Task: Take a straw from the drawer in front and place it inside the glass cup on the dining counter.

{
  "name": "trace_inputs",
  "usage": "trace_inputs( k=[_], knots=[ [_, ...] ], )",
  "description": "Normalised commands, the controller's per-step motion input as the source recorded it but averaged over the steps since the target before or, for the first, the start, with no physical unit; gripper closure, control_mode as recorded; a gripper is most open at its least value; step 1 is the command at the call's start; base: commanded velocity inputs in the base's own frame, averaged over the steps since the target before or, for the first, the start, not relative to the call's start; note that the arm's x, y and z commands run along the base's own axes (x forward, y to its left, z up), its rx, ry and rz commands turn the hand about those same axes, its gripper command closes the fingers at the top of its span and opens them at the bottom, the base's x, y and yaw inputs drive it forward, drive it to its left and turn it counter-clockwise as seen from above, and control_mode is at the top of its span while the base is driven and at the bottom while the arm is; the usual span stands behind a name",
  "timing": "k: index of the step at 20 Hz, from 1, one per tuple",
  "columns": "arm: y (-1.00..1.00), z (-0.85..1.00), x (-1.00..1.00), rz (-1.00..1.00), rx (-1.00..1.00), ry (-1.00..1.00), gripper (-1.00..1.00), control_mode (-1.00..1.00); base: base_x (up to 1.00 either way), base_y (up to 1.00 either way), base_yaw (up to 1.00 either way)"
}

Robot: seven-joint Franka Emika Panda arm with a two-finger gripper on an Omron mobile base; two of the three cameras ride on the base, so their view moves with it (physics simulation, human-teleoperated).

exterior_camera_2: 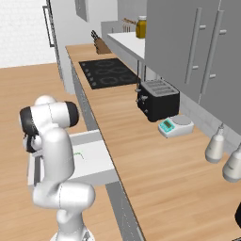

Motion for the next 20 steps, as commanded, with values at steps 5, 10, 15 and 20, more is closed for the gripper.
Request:
trace_inputs(
  k=[5, 10, 15, 20],
  knots=[
    [1.00, -0.21, -0.64, 0.02, 0.03, 0.09, -1.00, -1.00, 0.00, 0.00, 0.00],
    [0.20, 0.24, -0.33, 0.00, -0.03, -0.05, -1.00, -1.00, 0.00, 0.00, 0.00],
    [-0.78, 0.21, 0.00, 0.00, -0.15, -0.04, -1.00, -1.00, 0.00, 0.00, 0.00],
    [-0.81, 0.00, 0.20, 0.00, -0.07, -0.01, -1.00, -1.00, 0.00, 0.00, 0.00]
  ],
)
